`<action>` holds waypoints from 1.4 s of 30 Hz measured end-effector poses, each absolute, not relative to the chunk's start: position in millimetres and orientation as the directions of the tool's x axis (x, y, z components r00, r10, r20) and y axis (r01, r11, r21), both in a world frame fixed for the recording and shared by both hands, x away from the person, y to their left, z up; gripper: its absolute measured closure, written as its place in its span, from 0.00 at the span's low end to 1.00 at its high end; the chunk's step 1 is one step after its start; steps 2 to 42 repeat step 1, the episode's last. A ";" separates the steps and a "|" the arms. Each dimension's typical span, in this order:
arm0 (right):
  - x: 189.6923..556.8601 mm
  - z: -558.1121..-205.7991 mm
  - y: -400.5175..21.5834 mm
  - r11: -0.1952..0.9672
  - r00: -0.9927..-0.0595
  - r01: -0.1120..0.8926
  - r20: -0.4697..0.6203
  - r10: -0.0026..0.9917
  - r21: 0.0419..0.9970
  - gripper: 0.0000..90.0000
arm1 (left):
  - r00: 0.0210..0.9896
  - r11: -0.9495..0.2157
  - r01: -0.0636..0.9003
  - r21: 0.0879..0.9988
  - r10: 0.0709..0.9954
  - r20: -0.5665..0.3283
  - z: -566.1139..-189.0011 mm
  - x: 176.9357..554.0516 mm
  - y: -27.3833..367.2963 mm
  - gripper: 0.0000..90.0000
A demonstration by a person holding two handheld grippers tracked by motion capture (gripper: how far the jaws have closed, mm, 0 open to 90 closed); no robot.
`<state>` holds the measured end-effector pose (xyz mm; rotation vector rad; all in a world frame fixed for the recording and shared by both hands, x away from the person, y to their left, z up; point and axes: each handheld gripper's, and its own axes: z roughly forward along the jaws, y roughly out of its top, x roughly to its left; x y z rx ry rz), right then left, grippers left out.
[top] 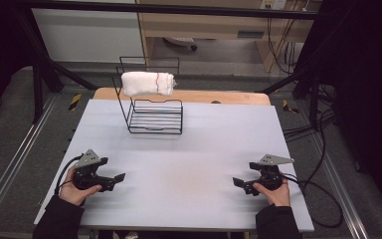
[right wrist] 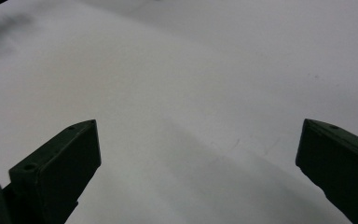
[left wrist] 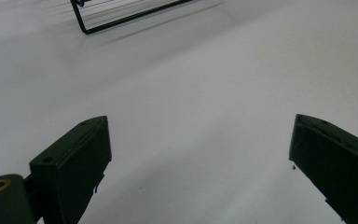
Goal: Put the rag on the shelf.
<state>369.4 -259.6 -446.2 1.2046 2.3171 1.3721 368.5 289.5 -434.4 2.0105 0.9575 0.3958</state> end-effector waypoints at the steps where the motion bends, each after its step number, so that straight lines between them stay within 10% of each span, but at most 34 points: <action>1: 369.7 -446.6 -259.9 0.243 -0.652 0.547 0.226 0.724 0.801 0.00 | 0.656 -0.344 0.481 0.806 0.751 -0.072 -434.4 368.5 289.5 0.06; 42: 369.7 -446.6 -259.9 0.243 -0.652 0.547 0.226 0.724 0.801 0.00 | 0.656 -0.344 0.481 0.806 0.751 -0.072 -434.4 368.5 289.5 0.06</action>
